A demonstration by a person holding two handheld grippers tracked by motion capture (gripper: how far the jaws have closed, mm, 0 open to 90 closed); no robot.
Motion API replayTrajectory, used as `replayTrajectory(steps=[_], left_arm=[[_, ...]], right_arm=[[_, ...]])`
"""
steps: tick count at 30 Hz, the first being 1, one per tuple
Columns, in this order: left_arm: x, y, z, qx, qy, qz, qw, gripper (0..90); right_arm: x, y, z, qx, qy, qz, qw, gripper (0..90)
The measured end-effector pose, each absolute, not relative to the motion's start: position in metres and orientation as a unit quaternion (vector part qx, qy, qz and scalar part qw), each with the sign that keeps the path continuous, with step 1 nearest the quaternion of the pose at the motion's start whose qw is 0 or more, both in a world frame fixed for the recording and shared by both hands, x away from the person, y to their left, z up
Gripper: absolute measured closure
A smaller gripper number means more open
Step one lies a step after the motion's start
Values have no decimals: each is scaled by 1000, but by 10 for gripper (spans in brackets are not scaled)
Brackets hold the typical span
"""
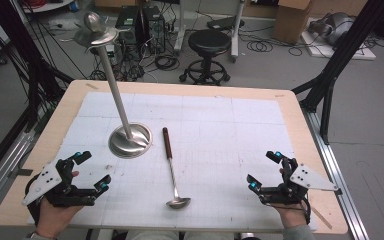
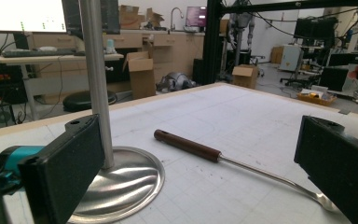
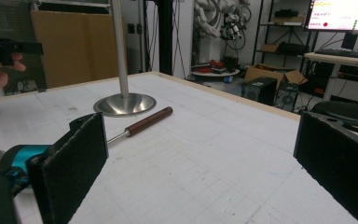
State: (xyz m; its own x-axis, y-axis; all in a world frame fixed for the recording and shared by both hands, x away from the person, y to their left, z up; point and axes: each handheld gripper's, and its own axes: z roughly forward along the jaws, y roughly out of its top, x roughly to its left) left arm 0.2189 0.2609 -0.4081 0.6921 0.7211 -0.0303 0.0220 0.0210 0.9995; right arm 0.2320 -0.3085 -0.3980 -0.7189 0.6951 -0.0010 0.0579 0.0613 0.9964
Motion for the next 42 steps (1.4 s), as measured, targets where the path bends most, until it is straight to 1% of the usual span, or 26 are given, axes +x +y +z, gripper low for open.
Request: replayTrajectory(steps=[17, 18, 19, 20, 21, 22, 23, 24, 25, 26, 28, 29, 30, 31, 32, 33, 35, 37, 40, 42], left_arm=[[220, 250, -408, 660, 281, 255, 649, 20], [220, 248, -407, 662, 283, 259, 643, 49], [220, 247, -406, 664, 282, 259, 641, 49], [219, 247, -405, 669, 276, 258, 640, 109], [219, 244, -403, 676, 275, 261, 632, 264], [219, 244, -403, 676, 275, 261, 632, 340], [219, 242, -402, 680, 276, 262, 627, 340], [219, 240, -401, 682, 275, 262, 625, 465], [220, 237, -401, 686, 276, 261, 621, 465], [221, 232, -402, 698, 278, 249, 611, 560], [222, 228, -402, 703, 280, 243, 606, 643], [224, 224, -402, 707, 289, 230, 603, 643], [224, 220, -402, 710, 288, 219, 604, 726], [225, 217, -401, 713, 284, 216, 604, 726], [225, 212, -400, 716, 279, 214, 603, 796], [226, 208, -399, 721, 273, 211, 601, 841], [231, 192, -399, 738, 250, 205, 592, 893], [233, 186, -399, 745, 242, 204, 587, 896], [239, 167, -403, 767, 219, 194, 571, 897], [243, 155, -405, 780, 207, 180, 563, 897]], right_arm=[[232, -310, -399, 285, 683, 623, 253, 17], [232, -310, -400, 288, 684, 622, 249, 17], [232, -310, -400, 288, 684, 622, 249, 17], [233, -310, -400, 287, 685, 621, 251, 17], [233, -309, -401, 288, 686, 620, 249, 17], [233, -309, -401, 288, 686, 620, 249, 17], [233, -309, -402, 288, 687, 619, 249, 17], [233, -308, -403, 285, 690, 618, 248, 18], [233, -308, -403, 285, 690, 618, 248, 18], [234, -308, -404, 284, 693, 615, 246, 17], [234, -307, -404, 287, 693, 614, 244, 17], [234, -307, -405, 285, 695, 614, 244, 18], [234, -306, -405, 284, 697, 613, 240, 17], [234, -306, -405, 284, 697, 613, 240, 17], [234, -306, -405, 282, 698, 614, 239, 17], [233, -306, -405, 276, 699, 616, 236, 17], [233, -306, -405, 272, 700, 617, 235, 17], [232, -305, -405, 273, 701, 616, 234, 17], [232, -304, -405, 271, 703, 615, 232, 17], [232, -304, -405, 271, 704, 614, 232, 18]])
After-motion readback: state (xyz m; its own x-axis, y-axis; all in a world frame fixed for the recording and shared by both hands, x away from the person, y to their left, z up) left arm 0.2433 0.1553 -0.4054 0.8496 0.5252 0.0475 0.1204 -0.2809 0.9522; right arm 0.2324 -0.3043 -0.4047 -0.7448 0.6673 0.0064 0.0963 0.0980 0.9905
